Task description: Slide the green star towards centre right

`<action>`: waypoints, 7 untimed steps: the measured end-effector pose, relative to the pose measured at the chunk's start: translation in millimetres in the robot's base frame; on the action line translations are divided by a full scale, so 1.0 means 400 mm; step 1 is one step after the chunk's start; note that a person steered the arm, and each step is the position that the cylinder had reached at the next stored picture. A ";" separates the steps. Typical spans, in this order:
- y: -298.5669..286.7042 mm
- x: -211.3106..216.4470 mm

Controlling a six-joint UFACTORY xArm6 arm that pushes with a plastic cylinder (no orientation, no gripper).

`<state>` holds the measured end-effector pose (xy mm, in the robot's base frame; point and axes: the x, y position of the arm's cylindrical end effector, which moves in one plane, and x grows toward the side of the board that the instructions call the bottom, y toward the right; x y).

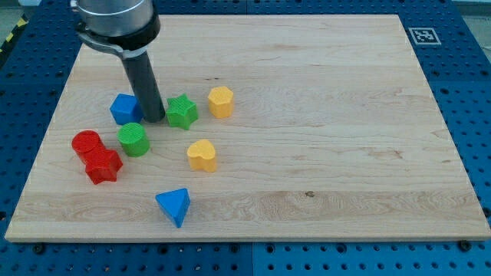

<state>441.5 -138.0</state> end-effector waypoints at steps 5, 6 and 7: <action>0.305 0.000; 0.396 0.000; 0.486 0.000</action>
<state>441.5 56.4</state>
